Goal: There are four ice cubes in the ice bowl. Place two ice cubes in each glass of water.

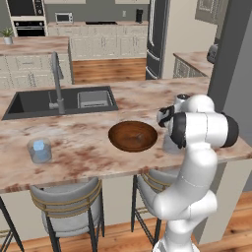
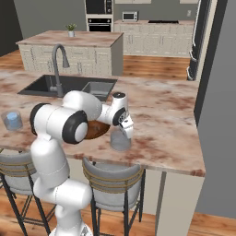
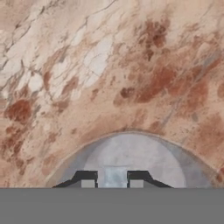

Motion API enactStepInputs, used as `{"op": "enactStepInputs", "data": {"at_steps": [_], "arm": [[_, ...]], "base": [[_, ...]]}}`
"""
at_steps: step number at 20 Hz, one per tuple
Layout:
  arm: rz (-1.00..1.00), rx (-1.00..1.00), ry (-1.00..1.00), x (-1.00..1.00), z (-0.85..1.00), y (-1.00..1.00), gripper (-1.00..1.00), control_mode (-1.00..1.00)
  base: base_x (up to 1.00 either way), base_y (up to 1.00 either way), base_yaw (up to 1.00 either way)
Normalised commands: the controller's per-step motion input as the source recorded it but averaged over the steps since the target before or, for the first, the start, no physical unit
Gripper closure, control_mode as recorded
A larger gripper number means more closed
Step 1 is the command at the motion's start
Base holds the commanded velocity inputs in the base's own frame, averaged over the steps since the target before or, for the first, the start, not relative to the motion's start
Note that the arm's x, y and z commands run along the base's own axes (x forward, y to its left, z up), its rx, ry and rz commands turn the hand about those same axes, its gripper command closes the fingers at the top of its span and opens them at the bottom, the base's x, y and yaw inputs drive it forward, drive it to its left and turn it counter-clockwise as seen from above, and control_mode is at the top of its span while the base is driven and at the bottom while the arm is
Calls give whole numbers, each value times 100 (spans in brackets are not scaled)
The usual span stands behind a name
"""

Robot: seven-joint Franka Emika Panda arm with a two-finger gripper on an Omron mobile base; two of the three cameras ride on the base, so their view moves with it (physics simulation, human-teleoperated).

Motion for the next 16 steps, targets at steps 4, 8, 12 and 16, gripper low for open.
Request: {"op": "enactStepInputs", "data": {"at_steps": [4,8,12,16], "arm": [[0,0,-8,-23,27,0,100,-100],[0,0,-9,-46,46,0,100,-100],[0,0,-12,-73,53,0,100,-100],[4,0,-13,-89,66,1,100,-100]], "base": [[0,0,0],[0,0,0],[0,0,0],[0,0,0]]}}
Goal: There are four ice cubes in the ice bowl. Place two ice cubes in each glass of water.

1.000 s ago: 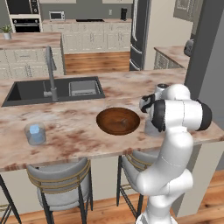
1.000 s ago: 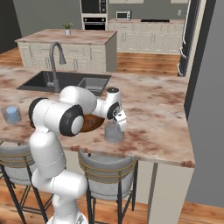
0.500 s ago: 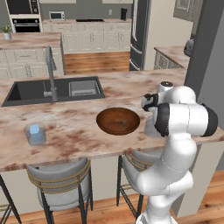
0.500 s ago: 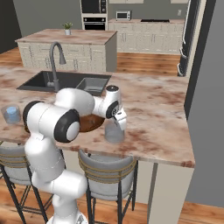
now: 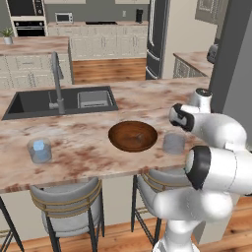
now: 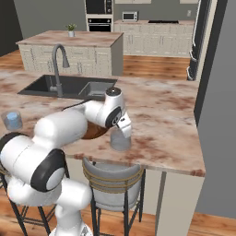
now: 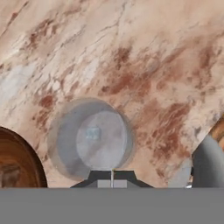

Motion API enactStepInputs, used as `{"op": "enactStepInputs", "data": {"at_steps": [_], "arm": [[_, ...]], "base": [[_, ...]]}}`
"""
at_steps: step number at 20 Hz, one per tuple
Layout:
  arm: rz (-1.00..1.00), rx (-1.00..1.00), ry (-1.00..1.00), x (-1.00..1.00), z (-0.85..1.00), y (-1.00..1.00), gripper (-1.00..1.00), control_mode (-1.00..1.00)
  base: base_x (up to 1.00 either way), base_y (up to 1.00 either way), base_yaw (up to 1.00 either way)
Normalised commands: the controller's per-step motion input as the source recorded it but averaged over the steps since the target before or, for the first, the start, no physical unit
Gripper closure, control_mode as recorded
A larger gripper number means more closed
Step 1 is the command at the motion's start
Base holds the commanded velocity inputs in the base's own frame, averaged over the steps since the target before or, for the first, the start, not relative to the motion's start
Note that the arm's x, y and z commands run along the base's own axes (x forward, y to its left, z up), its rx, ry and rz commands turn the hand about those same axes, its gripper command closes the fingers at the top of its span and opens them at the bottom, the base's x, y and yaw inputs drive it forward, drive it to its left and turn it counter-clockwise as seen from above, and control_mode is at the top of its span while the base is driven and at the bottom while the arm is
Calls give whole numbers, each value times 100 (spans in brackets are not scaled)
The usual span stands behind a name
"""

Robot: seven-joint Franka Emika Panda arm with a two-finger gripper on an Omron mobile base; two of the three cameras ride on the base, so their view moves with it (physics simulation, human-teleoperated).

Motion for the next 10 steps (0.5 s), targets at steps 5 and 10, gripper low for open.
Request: {"op": "enactStepInputs", "data": {"at_steps": [5,10], "arm": [[19,-6,-1,-44,82,28,100,-100],[24,-15,6,-16,83,55,-100,-100]], "base": [[0,0,0],[0,0,0]]}}
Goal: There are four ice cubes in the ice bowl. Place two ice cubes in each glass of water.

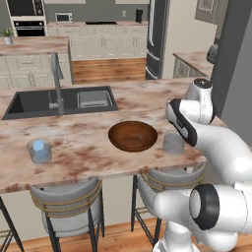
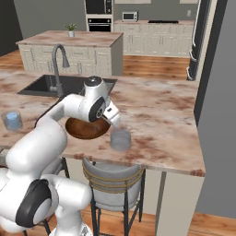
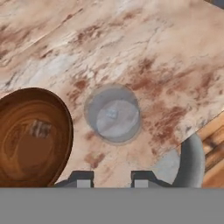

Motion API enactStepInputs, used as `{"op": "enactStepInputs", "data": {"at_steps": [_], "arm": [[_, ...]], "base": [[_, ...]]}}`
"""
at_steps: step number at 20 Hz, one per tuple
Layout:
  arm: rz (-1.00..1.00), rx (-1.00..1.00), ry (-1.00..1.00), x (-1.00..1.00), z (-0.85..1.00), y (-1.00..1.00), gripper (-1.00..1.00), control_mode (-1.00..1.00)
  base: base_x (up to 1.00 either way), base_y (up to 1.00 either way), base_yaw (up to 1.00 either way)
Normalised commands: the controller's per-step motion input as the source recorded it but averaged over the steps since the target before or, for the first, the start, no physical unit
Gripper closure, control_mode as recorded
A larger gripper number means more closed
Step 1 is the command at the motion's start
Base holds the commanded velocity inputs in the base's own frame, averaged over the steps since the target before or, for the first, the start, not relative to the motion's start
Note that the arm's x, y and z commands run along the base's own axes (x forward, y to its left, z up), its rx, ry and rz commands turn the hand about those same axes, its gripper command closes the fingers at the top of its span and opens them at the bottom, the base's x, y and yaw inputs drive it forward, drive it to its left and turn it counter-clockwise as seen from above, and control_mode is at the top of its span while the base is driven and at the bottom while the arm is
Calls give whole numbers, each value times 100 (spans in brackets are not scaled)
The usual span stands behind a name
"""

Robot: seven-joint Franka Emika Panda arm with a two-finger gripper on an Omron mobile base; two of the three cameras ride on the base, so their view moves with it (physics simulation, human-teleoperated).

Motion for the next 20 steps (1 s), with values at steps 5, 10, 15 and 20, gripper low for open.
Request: {"op": "enactStepInputs", "data": {"at_steps": [5,10,15,20], "arm": [[30,-19,12,-12,46,69,-100,-100],[33,-17,15,-3,2,69,-100,-100],[30,-11,17,2,-18,41,-100,-100],[24,-4,4,11,-49,5,-100,-100]], "base": [[0,0,0],[0,0,0],[0,0,0],[0,0,0]]}}
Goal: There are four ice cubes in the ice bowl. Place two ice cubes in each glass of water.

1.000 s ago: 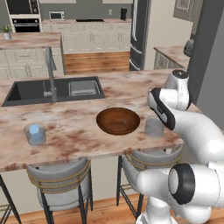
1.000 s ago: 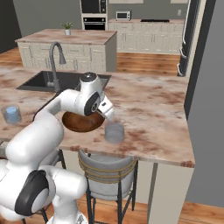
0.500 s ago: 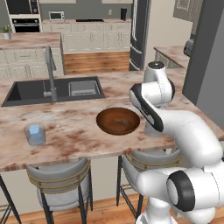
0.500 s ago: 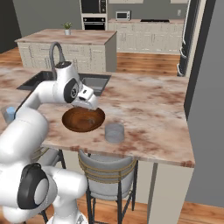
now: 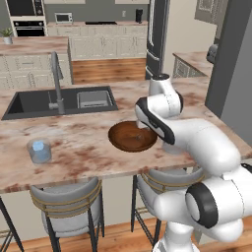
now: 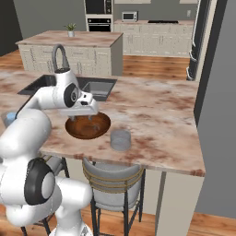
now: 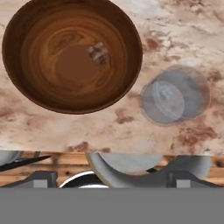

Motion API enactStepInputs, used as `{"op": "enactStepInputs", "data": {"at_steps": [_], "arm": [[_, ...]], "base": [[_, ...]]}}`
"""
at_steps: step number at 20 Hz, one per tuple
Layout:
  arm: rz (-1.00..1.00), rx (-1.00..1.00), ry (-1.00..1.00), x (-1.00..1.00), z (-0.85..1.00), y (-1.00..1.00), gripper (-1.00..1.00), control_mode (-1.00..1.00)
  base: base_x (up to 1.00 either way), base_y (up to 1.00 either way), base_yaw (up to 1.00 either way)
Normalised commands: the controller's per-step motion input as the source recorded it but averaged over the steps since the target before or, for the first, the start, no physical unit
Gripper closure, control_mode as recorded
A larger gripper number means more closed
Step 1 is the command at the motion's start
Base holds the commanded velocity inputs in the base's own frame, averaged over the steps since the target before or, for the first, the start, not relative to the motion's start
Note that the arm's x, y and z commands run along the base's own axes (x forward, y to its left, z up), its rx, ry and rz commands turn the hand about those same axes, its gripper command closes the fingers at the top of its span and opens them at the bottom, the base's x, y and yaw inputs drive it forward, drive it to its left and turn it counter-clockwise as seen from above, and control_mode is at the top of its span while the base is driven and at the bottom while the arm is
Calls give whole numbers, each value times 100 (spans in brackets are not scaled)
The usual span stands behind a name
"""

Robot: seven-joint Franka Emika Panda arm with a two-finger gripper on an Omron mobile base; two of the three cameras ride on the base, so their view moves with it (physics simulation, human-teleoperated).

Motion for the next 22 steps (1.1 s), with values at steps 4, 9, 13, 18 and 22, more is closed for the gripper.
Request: {"op": "enactStepInputs", "data": {"at_steps": [4,9,13,18,22], "arm": [[23,-3,0,12,-44,2,-100,-100],[23,-9,0,41,-29,15,-100,-100],[19,-10,0,42,-28,19,-100,-100],[7,-2,-2,22,-35,1,-100,-100],[0,0,-5,13,-29,0,-100,-100]], "base": [[0,0,0],[0,0,0],[0,0,0],[0,0,0],[0,0,0]]}}
